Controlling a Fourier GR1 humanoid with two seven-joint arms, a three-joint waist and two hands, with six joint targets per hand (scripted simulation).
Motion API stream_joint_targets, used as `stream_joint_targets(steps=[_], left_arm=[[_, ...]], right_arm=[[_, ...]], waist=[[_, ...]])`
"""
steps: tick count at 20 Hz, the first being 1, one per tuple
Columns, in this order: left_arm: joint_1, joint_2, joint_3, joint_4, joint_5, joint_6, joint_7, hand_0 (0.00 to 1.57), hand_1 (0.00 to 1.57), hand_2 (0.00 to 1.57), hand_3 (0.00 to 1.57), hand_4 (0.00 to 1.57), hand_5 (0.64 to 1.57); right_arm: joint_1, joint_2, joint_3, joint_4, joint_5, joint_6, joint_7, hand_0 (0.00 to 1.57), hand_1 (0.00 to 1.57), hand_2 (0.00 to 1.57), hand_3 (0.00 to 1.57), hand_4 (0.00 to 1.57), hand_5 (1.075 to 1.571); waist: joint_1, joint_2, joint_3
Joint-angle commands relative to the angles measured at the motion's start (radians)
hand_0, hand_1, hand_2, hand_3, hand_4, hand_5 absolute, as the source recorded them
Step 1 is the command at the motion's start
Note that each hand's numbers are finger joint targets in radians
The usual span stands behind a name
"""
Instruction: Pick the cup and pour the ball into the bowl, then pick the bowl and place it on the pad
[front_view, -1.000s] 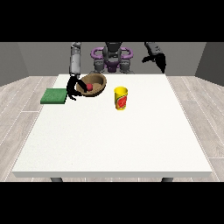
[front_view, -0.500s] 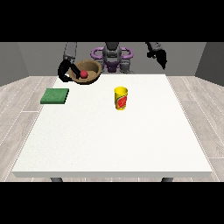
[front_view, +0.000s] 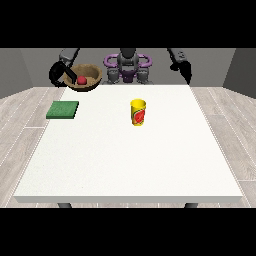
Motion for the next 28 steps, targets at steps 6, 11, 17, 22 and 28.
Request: stream_joint_targets(steps=[6, 11, 17, 22, 28], left_arm=[[-0.083, 0.169, 0.139, -0.078, 0.154, -0.16, 0.036, 0.0, 0.0, 0.0, 0.0, 1.31, 1.525], [-0.083, 0.357, 0.303, 0.054, 0.258, -0.291, -0.031, 0.0, 0.0, 0.0, 0.0, 1.29, 1.571], [-0.137, 0.485, 0.397, 0.171, 0.322, -0.39, -0.117, 0.0, 0.0, 0.0, 0.0, 1.21, 1.565], [-0.098, 0.421, 0.35, 0.12, 0.29, -0.346, -0.119, 0.0, 0.0, 0.0, 0.0, 1.19, 1.558], [-0.106, 0.498, 0.397, 0.164, 0.333, -0.406, -0.126, 0.0, 0.0, 0.0, 0.0, 1.17, 1.549]], right_arm=[[0.034, -0.176, -0.138, 0.09, -0.057, 0.087, -0.179, 1.57, 1.57, 1.57, 0.0, 0.91, 1.571], [0.018, -0.181, -0.162, 0.063, -0.073, 0.068, -0.201, 1.57, 1.57, 1.57, 0.0, 0.87, 1.57], [-0.025, -0.19, -0.212, 0.094, -0.105, 0.054, -0.299, 1.57, 1.57, 1.57, 0.0, 0.76, 1.567], [-0.05, -0.223, -0.257, 0.17, -0.098, -0.042, -0.25, 1.57, 1.57, 1.57, 0.71, 0.0, 1.56], [-0.056, -0.284, -0.266, 0.25, -0.123, 0.085, -0.298, 0.42, 0.42, 0.56, 0.92, 0.0, 1.518]], waist=[[0.086, 0.132, 0.0012], [0.083, 0.185, -0.0002], [0.075, 0.302, 0.0004], [0.098, 0.268, 0.001], [0.085, 0.307, 0.0007]])
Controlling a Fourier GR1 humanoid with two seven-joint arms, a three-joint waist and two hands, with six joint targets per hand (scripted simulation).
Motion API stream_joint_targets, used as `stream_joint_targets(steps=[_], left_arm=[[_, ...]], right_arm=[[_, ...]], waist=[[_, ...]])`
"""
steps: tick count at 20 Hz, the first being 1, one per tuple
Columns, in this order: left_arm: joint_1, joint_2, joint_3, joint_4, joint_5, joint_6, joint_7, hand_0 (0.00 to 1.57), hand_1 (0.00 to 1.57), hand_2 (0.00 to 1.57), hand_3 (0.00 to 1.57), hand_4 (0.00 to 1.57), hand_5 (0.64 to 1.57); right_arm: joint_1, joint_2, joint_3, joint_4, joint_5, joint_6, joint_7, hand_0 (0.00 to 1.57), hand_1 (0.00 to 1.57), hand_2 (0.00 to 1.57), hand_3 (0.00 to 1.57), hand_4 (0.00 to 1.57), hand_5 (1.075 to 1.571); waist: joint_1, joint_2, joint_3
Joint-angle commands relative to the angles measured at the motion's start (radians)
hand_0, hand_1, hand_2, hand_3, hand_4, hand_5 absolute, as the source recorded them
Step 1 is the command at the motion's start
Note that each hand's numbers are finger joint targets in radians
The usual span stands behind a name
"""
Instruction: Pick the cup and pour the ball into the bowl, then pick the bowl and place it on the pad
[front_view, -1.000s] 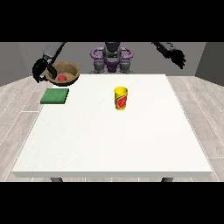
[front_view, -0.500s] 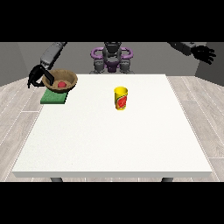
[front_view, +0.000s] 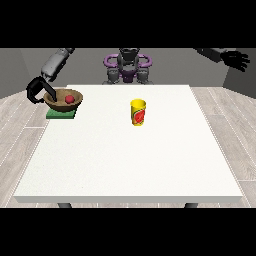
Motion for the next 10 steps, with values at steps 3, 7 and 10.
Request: stream_joint_targets(steps=[3, 7, 10], left_arm=[[0.007, 0.042, 0.012, 0.099, -0.014, -0.037, -0.052, 0.0, 0.0, 0.0, 0.0, 1.18, 1.549], [0.001, -0.141, -0.142, -0.13, -0.05, 0.089, 0.126, 0.0, 0.0, 0.0, 0.0, 1.01, 1.569], [-0.018, -0.192, -0.197, -0.164, -0.056, 0.118, 0.212, 0.0, 0.0, 0.0, 0.0, 0.9, 1.559]], right_arm=[[-0.036, 0.015, 0.029, -0.004, -0.005, 0.038, 0.047, 0.0, 0.0, 0.36, 0.44, 0.0, 1.412], [-0.054, -0.011, 0.052, 0.071, 0.03, 0.046, 0.098, 0.0, 0.0, 0.0, 0.0, 0.0, 1.361], [-0.103, -0.054, 0.055, 0.061, 0.023, 0.097, 0.157, 0.0, 0.0, 0.0, 0.0, 0.0, 1.356]], waist=[[-0.024, -0.027, -0.0012], [-0.013, -0.164, 0.0013], [-0.007, -0.229, 0.0005]])
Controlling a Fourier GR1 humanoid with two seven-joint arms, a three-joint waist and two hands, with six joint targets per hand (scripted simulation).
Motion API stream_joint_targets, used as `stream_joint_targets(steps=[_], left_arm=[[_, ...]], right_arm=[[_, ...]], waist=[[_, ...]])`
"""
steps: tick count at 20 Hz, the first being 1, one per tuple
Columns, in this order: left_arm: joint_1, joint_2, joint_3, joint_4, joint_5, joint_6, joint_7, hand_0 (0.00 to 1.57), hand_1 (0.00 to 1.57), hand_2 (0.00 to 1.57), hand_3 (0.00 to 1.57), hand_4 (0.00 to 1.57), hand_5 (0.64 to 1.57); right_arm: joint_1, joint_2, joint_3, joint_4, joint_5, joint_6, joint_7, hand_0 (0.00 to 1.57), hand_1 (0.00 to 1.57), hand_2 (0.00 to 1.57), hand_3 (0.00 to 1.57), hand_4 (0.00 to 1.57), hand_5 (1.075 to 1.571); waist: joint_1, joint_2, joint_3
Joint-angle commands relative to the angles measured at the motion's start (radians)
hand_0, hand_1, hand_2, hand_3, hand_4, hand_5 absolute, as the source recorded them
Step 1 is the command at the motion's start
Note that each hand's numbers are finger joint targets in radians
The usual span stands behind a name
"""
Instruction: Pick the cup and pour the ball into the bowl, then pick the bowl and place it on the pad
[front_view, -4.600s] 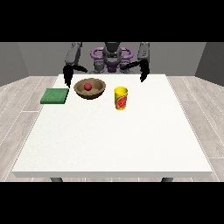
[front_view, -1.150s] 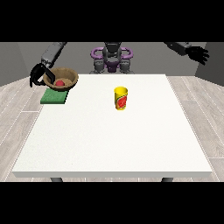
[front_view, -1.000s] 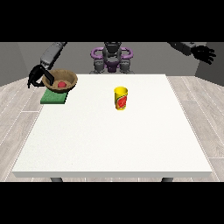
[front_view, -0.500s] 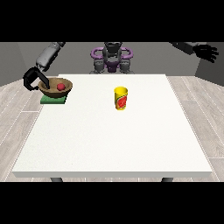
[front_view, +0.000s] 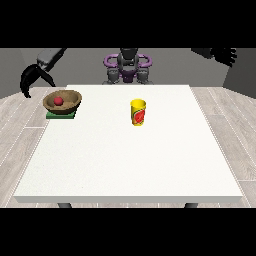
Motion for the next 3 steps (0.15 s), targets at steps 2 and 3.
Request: stream_joint_targets(steps=[2, 3], left_arm=[[0.031, -0.11, -0.096, -0.028, -0.043, 0.067, 0.107, 0.0, 0.0, 0.0, 0.0, 0.9, 1.559], [0.049, -0.096, -0.085, 0.006, -0.055, 0.073, 0.103, 0.0, 0.0, 0.0, 0.0, 0.9, 1.559]], right_arm=[[-0.072, 0.029, 0.041, -0.045, -0.009, 0.073, 0.101, 0.0, 0.0, 0.0, 0.0, 0.42, 1.383], [-0.065, 0.073, 0.056, -0.085, -0.014, 0.08, 0.078, 0.0, 0.0, 0.0, 0.0, 0.48, 1.434]], waist=[[-0.007, -0.194, -0.0018], [-0.049, -0.237, -0.0026]])
